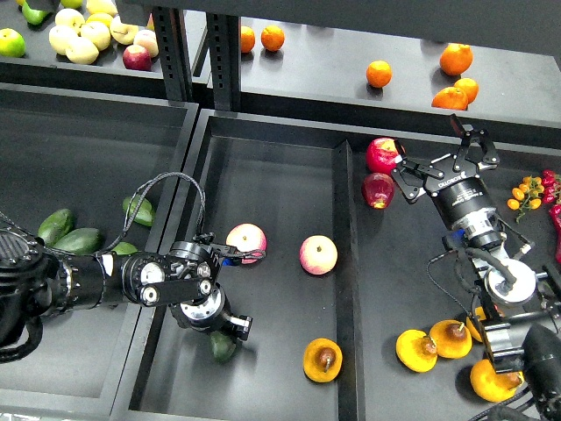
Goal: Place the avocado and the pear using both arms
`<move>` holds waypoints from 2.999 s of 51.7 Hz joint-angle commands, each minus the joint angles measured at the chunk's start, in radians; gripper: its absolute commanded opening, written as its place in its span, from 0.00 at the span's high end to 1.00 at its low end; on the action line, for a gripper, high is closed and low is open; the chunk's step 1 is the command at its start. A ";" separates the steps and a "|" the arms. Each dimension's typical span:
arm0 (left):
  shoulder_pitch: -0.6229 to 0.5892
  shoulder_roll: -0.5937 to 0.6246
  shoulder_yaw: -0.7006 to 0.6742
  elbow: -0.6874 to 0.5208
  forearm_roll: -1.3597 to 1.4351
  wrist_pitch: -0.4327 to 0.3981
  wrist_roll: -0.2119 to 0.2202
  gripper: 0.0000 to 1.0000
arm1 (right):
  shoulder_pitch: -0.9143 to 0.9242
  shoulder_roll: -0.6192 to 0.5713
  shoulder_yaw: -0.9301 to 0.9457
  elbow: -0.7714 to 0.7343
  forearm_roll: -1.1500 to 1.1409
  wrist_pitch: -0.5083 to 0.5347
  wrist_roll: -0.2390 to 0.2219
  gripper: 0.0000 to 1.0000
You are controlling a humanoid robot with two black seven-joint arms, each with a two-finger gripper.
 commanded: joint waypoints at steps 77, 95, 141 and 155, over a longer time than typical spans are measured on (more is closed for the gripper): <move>0.029 0.604 -0.060 -0.116 -0.174 0.000 0.000 0.40 | -0.003 0.000 -0.011 0.000 0.000 0.000 -0.003 0.00; 0.035 0.594 -0.083 -0.116 -0.174 0.000 0.000 0.16 | -0.005 0.000 -0.011 0.000 0.000 0.000 -0.002 0.00; 0.084 0.586 -0.567 -0.176 -0.187 0.000 0.000 0.06 | -0.005 0.000 -0.008 0.000 0.000 0.000 -0.003 0.00; 0.249 0.483 -0.998 -0.187 -0.230 0.000 0.000 0.05 | -0.005 0.000 -0.003 0.000 0.002 0.000 -0.002 0.00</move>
